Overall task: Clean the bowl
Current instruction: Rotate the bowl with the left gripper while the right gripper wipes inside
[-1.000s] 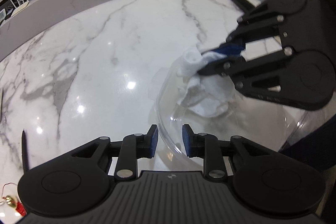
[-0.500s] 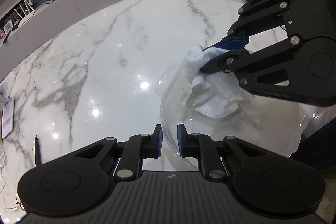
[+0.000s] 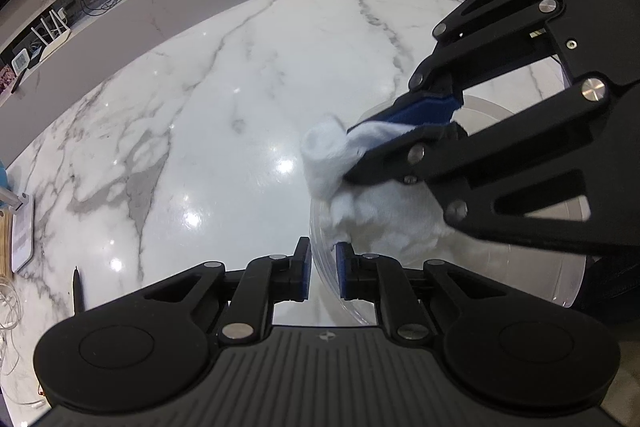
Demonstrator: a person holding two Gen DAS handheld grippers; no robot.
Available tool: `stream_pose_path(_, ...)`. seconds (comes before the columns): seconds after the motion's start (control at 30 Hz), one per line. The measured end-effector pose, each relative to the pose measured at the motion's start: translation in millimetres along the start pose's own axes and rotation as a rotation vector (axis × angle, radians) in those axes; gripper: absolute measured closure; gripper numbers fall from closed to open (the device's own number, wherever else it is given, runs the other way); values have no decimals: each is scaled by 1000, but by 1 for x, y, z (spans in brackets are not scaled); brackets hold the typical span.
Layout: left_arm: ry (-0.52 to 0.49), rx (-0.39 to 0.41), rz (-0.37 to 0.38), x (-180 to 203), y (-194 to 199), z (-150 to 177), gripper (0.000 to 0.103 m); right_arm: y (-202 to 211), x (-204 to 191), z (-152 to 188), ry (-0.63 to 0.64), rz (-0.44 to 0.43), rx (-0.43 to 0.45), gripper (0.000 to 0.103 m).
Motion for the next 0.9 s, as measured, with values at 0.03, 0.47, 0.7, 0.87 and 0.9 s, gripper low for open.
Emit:
stream_pose_path(0.03,-1,0,0,0,0,0,92,1,0,0,2,-4,2,95)
stream_pose_path(0.47,-9,0,-8,2,-1,0,91,3,10,4,3,152,-61,95)
stream_pose_path(0.7,-12,-1,-9,4,0,0,92,11,19,14,-19,190,-109,95)
stream_pose_path(0.87,-13,-1,-12,5,0,0,91,17,19,22,-15,204,-136,95)
stream_pose_path(0.9,-13,-1,-12,4,0,0,91,18,19,23,-15,206,-140,95)
Point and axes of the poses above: each gripper's, at about its wrist camera, not at the fingertips, and y roughly against the way its jaws point, x to its right, z to its underside, the point moved 1 cm from there along -y, roughly the way its jaws point, and after that the axes turned 6 degrees about -x, right-handed, at the moved point
